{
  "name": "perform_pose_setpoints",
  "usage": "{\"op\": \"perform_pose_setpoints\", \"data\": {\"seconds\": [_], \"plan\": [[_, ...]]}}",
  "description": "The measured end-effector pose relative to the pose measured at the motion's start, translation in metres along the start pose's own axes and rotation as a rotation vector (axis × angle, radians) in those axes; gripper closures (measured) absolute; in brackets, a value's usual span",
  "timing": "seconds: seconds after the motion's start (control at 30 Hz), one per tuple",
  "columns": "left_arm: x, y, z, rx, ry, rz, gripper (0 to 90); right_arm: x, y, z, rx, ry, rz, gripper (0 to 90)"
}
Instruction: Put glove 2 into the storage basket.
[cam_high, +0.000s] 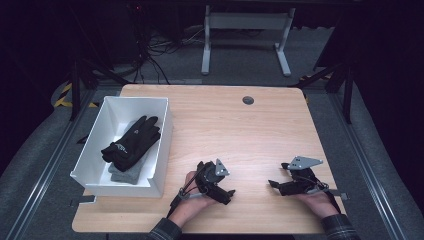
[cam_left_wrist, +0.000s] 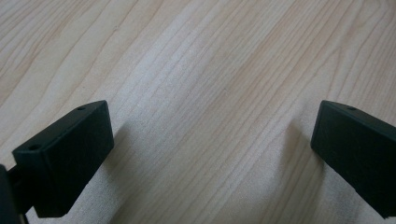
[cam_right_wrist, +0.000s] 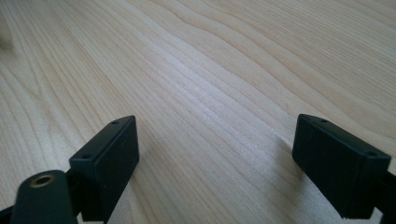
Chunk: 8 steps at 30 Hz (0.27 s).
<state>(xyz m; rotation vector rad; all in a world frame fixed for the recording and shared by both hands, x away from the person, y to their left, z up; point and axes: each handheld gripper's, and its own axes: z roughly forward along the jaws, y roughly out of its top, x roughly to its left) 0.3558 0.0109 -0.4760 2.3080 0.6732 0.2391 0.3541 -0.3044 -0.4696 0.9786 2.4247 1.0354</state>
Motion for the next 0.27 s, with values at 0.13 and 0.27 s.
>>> {"op": "perform_pose_setpoints", "data": {"seconds": [0.13,0.27], "plan": [[0.0002,0.0000,0.0001,-0.001,-0.003,0.002,0.0,0.0000,0.0000,0.0000,0.000,0.000,0.000,15.0],[0.0002,0.0000,0.0001,-0.001,-0.004,0.002,0.0,0.0000,0.0000,0.0000,0.000,0.000,0.000,15.0]]}}
